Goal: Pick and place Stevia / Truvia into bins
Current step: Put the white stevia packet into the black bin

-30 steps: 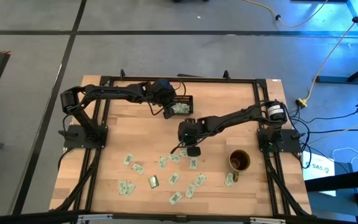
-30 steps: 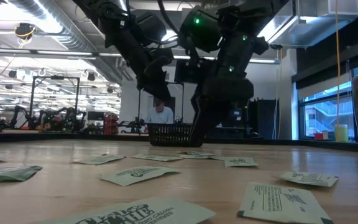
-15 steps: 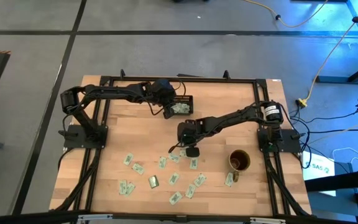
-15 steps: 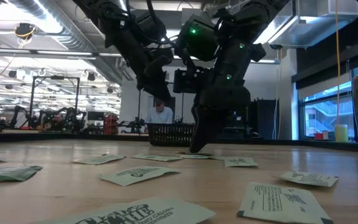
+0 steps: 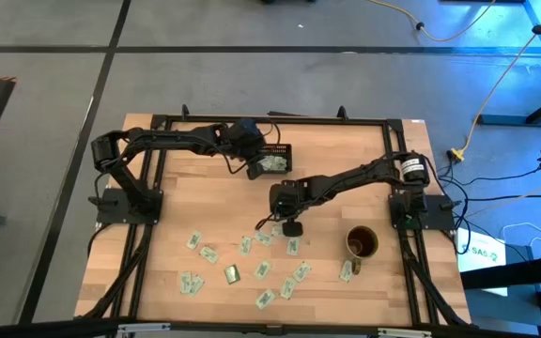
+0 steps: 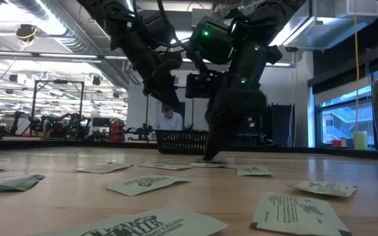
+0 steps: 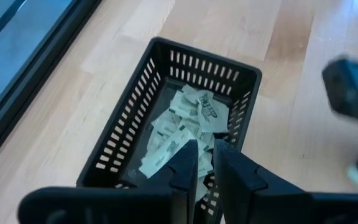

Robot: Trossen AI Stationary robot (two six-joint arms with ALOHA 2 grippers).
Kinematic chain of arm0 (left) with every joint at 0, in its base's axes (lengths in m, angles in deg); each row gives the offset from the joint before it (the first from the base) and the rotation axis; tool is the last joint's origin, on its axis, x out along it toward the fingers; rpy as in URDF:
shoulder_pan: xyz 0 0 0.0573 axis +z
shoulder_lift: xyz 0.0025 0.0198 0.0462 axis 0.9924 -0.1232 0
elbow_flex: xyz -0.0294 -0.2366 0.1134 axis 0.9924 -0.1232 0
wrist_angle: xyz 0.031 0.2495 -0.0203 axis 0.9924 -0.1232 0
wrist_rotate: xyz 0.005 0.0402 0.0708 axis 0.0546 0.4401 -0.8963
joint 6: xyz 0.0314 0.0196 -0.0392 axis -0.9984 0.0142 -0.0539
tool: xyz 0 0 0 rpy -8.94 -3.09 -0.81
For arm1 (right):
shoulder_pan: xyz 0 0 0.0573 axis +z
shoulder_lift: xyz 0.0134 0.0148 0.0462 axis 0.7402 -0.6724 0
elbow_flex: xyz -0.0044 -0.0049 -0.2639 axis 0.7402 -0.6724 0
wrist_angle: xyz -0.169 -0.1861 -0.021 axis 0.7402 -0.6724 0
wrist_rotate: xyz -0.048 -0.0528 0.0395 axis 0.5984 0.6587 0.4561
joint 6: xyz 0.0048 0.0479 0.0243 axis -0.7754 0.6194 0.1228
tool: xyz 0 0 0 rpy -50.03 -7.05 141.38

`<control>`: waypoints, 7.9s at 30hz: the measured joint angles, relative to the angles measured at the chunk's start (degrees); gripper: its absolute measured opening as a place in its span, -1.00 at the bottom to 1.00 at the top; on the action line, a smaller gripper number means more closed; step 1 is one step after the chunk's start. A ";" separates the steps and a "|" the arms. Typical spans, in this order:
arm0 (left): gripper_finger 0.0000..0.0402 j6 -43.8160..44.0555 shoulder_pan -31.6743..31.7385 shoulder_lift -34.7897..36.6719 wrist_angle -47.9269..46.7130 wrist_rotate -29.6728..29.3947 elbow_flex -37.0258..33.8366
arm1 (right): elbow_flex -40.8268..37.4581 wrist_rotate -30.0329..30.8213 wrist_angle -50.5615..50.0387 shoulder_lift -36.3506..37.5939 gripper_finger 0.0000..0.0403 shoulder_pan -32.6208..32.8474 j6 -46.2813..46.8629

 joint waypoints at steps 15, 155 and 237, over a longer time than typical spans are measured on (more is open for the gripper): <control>-0.81 -0.92 -1.28 8.18 -10.60 0.01 0.00 | 2.18 2.85 -2.12 15.51 -0.99 -9.80 1.64; -0.99 -1.91 1.64 -0.25 1.68 -1.60 -4.05 | 8.90 -9.12 -14.48 10.12 -0.61 -4.72 2.18; -0.71 -7.58 1.60 -7.22 -4.56 -4.37 4.81 | 8.38 -3.78 -26.16 6.13 -1.00 3.68 14.64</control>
